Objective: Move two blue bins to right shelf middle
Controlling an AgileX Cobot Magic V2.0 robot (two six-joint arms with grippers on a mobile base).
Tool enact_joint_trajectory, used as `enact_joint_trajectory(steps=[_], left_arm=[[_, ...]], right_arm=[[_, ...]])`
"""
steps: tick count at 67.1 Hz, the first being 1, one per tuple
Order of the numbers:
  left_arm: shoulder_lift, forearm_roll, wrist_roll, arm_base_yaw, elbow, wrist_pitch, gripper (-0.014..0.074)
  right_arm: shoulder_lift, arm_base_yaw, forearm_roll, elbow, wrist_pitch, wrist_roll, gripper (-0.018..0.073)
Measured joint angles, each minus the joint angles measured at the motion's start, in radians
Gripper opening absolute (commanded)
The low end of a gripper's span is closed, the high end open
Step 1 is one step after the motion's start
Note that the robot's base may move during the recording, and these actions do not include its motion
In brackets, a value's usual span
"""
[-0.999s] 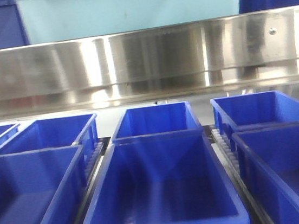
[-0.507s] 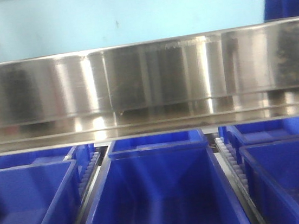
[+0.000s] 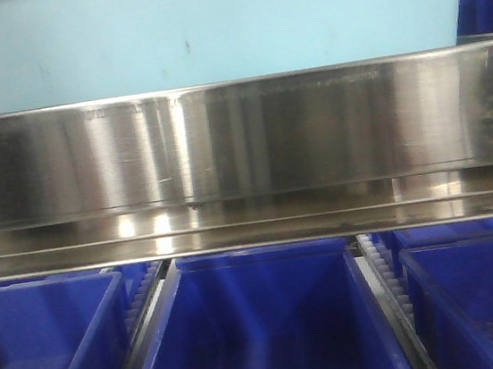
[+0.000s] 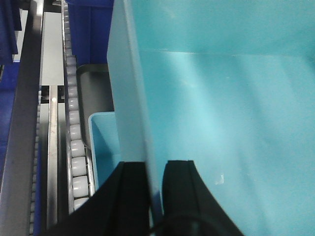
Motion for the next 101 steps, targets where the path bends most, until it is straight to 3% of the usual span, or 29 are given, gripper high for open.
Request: enact_joint_trajectory(steps=[68,101], left_arm=[[0.0,0.0,0.0,0.0,0.0,0.0,-0.0111],[0.0,0.013,0.0,0.0,0.0,-0.069,-0.0111]], right_arm=[[0.0,0.0,0.0,0.0,0.0,0.0,-0.0151],[0.0,0.0,0.0,0.0,-0.021,0.0,-0.0151]])
